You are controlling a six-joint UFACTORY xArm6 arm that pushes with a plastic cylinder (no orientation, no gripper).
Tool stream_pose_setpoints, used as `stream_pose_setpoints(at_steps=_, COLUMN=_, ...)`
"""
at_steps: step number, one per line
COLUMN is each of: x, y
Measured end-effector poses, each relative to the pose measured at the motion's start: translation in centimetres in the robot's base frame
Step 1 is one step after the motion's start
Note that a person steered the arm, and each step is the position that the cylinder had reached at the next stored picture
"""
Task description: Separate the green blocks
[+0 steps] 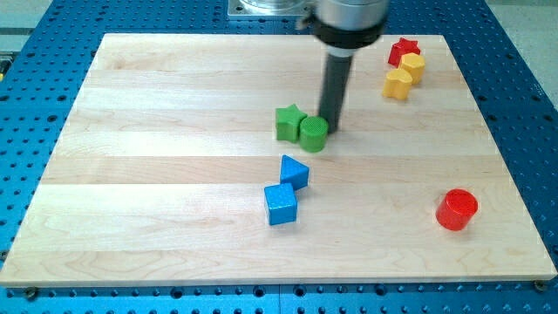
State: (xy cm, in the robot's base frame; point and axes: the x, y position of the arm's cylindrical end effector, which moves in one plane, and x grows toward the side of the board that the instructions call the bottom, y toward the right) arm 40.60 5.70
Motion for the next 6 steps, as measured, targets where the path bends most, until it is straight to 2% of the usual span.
stream_pose_setpoints(at_steps=1, x=2.1, y=6.2)
stream_pose_setpoints(at_steps=2, x=4.4, y=1.6)
stream_pose_setpoints(at_steps=3, x=2.4, y=-3.8)
stream_pose_setpoints(at_steps=4, x=2.8, y=-2.2)
stream_pose_setpoints(at_steps=5, x=5.7, y=-3.6)
stream_pose_setpoints(at_steps=6, x=6.0, y=-15.5)
